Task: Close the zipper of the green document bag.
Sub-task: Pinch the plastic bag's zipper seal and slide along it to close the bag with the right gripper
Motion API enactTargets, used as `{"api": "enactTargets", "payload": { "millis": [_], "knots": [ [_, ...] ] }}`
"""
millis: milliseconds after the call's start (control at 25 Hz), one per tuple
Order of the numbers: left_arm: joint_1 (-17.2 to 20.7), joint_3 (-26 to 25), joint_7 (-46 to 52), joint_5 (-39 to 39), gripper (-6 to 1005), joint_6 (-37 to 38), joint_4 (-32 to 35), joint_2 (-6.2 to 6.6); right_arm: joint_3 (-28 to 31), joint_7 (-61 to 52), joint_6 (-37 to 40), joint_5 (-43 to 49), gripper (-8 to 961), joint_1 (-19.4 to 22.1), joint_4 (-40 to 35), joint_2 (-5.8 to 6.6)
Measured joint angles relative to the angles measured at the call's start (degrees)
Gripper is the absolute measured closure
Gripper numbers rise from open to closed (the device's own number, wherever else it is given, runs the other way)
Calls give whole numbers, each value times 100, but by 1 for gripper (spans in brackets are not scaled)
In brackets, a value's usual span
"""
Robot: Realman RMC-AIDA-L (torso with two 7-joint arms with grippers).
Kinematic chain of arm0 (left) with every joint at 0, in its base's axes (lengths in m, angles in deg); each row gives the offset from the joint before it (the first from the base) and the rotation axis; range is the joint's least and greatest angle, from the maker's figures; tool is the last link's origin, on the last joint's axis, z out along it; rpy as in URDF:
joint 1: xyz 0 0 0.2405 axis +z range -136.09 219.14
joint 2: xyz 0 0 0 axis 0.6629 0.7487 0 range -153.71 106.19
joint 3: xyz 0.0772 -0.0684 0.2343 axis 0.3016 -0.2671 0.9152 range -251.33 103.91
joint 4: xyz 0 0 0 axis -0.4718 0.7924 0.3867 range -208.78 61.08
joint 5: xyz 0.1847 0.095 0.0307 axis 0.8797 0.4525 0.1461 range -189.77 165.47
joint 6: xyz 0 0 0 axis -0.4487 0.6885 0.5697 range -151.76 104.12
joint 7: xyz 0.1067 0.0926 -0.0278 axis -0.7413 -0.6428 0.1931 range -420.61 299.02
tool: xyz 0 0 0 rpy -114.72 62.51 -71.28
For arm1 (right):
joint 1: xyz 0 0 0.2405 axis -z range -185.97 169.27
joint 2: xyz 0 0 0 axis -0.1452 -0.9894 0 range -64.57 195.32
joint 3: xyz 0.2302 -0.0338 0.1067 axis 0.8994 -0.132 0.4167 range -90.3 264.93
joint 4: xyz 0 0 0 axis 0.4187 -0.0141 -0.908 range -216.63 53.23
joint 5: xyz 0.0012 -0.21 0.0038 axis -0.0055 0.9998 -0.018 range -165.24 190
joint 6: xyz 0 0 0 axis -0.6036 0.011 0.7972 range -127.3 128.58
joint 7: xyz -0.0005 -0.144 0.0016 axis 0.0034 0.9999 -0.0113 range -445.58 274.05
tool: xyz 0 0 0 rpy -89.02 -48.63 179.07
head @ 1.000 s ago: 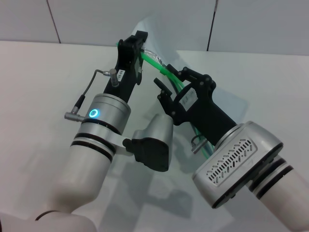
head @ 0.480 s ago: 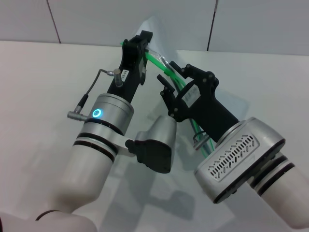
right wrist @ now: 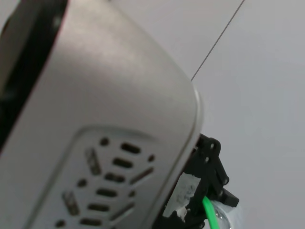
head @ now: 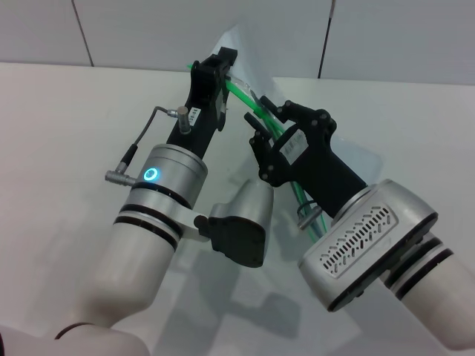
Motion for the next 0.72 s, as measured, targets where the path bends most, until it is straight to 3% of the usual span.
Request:
{"api": "enactTargets", "payload": {
  "millis": [240,720],
  "knots": [
    [3,0,-10,0,923,0,0,0,0,0,0,0,727,-19,18,0],
    [12,0,-90,59,919,0,0,0,9,0,0,-85,762,-39,22,0]
  ]
}}
